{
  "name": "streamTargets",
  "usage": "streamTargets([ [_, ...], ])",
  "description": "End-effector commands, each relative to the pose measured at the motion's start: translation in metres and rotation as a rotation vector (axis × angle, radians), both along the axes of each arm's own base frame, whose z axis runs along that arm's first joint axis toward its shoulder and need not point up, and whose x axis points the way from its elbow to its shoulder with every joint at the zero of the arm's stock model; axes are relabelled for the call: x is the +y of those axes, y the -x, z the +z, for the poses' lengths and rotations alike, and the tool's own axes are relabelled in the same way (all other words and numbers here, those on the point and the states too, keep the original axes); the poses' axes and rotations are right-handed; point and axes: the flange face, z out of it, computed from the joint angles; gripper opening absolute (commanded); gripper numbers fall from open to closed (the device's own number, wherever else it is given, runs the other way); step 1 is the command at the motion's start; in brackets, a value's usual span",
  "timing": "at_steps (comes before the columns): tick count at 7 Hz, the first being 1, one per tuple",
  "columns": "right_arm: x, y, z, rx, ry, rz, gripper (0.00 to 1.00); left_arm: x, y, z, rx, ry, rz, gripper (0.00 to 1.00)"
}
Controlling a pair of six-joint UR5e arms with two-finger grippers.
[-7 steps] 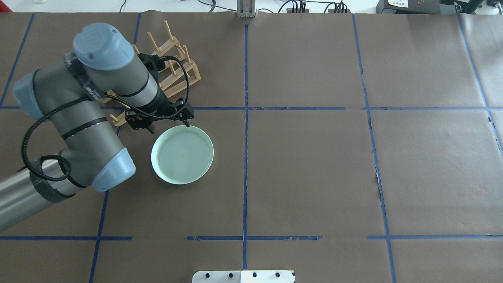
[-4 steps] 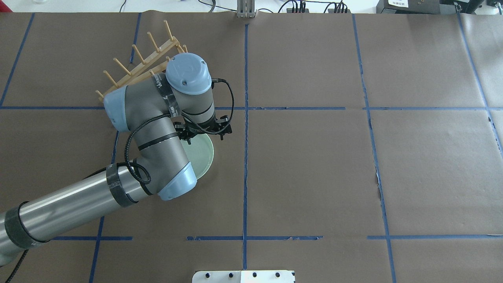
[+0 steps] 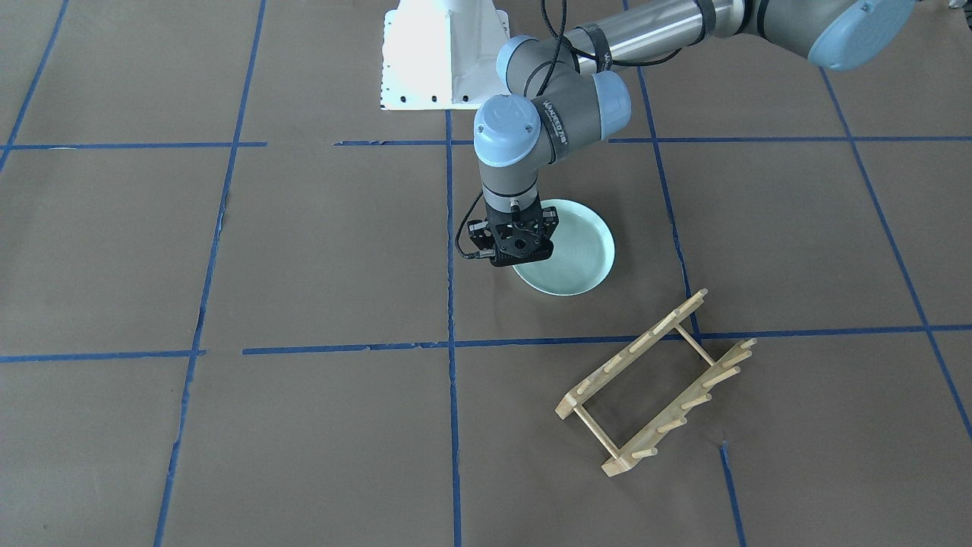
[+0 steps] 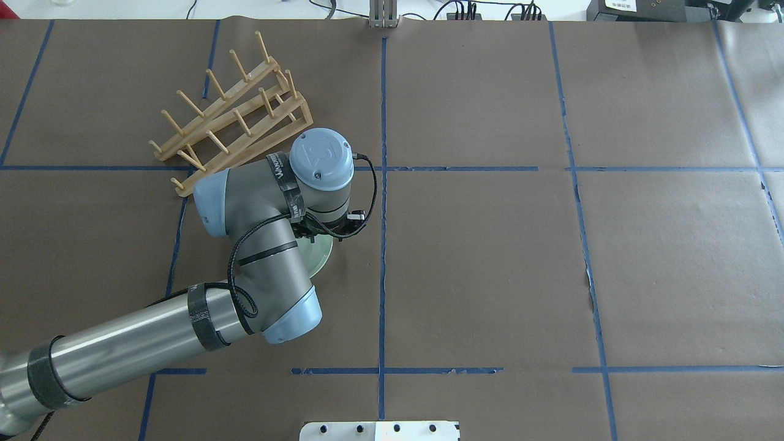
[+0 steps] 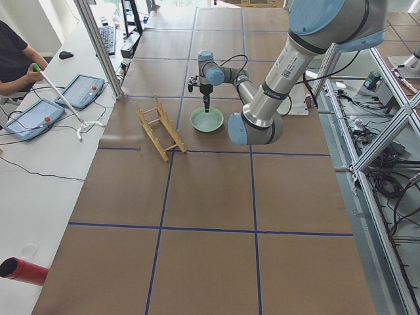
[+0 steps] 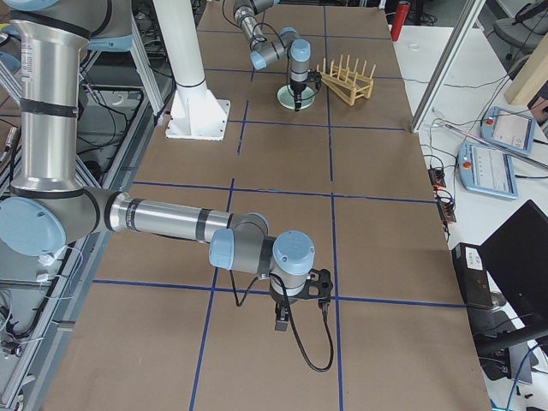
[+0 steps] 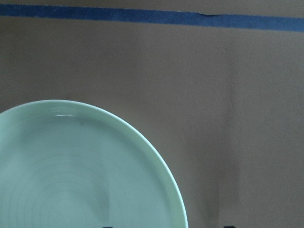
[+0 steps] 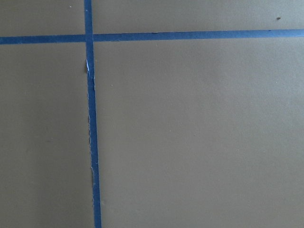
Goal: Place plate on rack
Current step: 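Close the left gripper on the plate rim nearest the robot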
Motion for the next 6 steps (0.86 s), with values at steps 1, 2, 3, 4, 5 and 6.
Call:
streamTargets([
  [1,0.0001,0.0000,0.0005,0.000,0.001,0.000,1.00,0.0005,-0.0004,0.0007,0.002,-0.001,0.001,0.47],
  [2,0.0001,0.0000,0.0005,0.000,0.001,0.000,1.00,0.0001,-0.0012,0.0007,0.002,-0.001,0.001,0.47],
  [3,-0.0001,0.0000,-0.0002,0.000,0.000,0.000,1.00,-0.0011,-0.0032,0.0024,0.003,-0.002,0.001,0.47],
  [4,-0.0001,0.0000,-0.0002,0.000,0.000,0.000,1.00,-0.0029,-0.0064,0.0065,0.007,-0.003,0.000,0.46],
  [5,-0.0001,0.0000,-0.0002,0.000,0.000,0.000,1.00,-0.0030,-0.0065,0.0061,0.010,-0.005,0.000,0.26],
  [6,-0.0001,0.0000,-0.0002,0.000,0.000,0.000,1.00,-0.0028,-0.0066,0.0061,0.011,-0.004,0.001,0.00],
])
